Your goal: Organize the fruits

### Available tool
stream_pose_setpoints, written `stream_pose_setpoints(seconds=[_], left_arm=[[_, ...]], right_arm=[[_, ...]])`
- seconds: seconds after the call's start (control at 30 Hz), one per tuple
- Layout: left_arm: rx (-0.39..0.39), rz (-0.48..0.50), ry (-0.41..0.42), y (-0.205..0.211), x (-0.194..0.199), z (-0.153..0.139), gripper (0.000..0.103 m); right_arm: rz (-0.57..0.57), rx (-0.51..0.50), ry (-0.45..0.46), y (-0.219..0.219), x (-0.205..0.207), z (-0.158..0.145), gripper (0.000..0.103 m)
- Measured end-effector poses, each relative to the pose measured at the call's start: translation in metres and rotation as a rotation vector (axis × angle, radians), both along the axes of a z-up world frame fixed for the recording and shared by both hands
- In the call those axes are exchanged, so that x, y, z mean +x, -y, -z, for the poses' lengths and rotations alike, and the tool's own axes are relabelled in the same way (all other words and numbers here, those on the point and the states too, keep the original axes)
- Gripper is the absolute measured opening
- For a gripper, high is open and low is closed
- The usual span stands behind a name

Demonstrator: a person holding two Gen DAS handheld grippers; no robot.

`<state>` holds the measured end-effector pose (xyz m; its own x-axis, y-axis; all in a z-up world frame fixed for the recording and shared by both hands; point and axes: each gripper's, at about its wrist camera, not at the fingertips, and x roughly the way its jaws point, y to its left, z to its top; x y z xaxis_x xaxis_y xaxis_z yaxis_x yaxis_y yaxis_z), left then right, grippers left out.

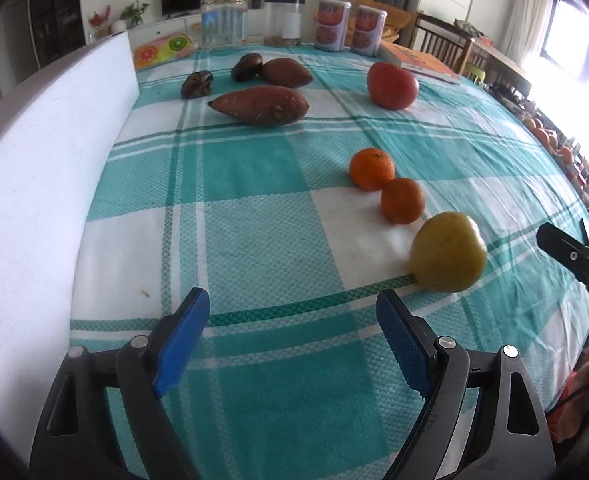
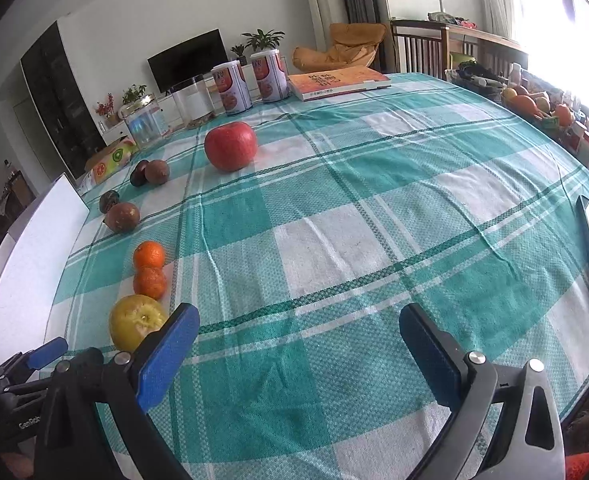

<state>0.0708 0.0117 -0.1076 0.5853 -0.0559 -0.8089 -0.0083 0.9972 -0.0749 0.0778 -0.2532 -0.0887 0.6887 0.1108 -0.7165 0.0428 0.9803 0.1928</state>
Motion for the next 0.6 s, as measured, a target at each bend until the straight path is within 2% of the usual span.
stream_pose_setpoints(seconds=[0.1, 0.37, 0.6], left_arm=[[0.056, -0.003, 0.032, 0.0008, 0.0037, 0.0033, 0.087], [0.073, 0.000, 0.024, 0.0027, 0.0069, 0.0048, 0.094], [0.076, -0.001, 0.023, 0.0032, 0.0072, 0.0051, 0.094]], right_arm=[[0.013, 0.000, -0.007, 0.0017, 0.0003, 0.0014, 0.100], [0.019, -0.016, -0.026, 0.0007, 0.0024, 0.0045, 0.100], [0.022, -0.009, -0.035, 0.0017, 0.0032, 0.0055, 0.100]])
